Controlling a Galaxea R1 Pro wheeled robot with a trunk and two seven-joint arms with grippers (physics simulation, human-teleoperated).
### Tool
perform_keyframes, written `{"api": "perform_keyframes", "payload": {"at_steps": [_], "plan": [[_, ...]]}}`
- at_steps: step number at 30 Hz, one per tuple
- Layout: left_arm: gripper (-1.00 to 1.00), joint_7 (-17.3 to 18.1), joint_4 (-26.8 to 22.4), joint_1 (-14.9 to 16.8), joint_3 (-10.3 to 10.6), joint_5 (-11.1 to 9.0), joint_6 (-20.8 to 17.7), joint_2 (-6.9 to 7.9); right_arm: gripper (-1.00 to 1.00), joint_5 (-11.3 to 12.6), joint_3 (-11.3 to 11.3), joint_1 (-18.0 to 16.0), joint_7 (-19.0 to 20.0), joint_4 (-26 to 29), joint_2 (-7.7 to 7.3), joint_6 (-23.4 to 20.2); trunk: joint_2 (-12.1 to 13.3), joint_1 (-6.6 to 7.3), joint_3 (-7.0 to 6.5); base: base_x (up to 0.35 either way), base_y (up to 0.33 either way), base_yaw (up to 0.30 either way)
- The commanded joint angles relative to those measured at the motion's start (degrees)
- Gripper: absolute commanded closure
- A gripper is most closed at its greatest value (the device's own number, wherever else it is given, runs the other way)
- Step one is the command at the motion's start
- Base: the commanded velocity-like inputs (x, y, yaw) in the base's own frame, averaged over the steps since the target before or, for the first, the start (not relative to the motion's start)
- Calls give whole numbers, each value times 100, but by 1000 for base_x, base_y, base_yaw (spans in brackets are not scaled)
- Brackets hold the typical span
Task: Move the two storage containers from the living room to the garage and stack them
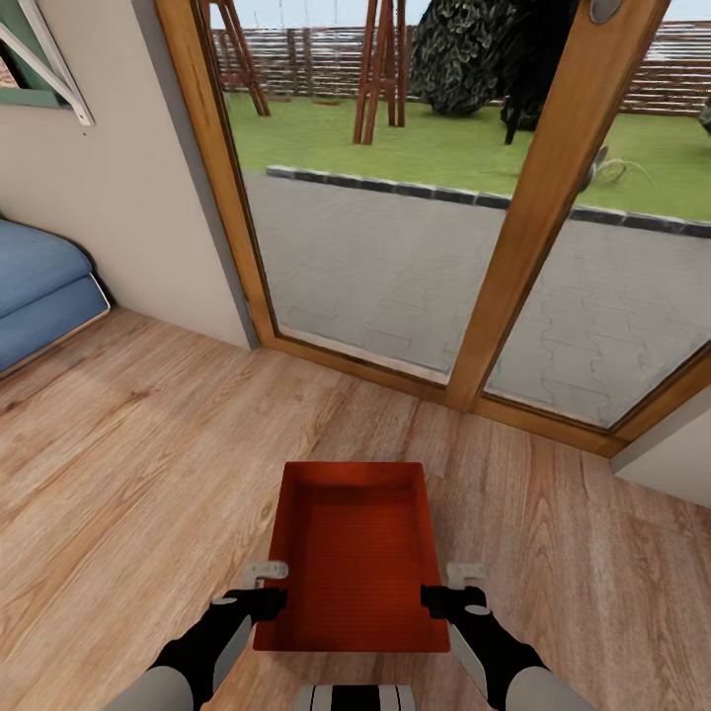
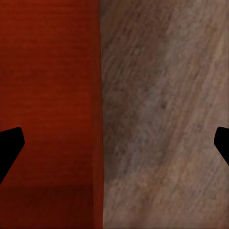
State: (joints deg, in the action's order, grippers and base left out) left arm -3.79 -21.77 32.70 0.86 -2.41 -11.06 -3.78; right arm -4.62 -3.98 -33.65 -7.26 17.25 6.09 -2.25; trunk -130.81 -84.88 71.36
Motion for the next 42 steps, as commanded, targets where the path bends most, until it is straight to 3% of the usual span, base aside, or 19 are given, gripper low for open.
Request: {"api": "perform_keyframes", "payload": {"at_steps": [1,42], "plan": [[-100,-25,-6,0,10,-25,-32,0,-100,-48,-41,1,-3,6,6,-25,-1,1,4,0,0,0],[-100,-16,-62,0,-7,0,-19,0,-100,-56,-39,7,-3,-2,7,23,-122,-65,58,0,0,0]]}}
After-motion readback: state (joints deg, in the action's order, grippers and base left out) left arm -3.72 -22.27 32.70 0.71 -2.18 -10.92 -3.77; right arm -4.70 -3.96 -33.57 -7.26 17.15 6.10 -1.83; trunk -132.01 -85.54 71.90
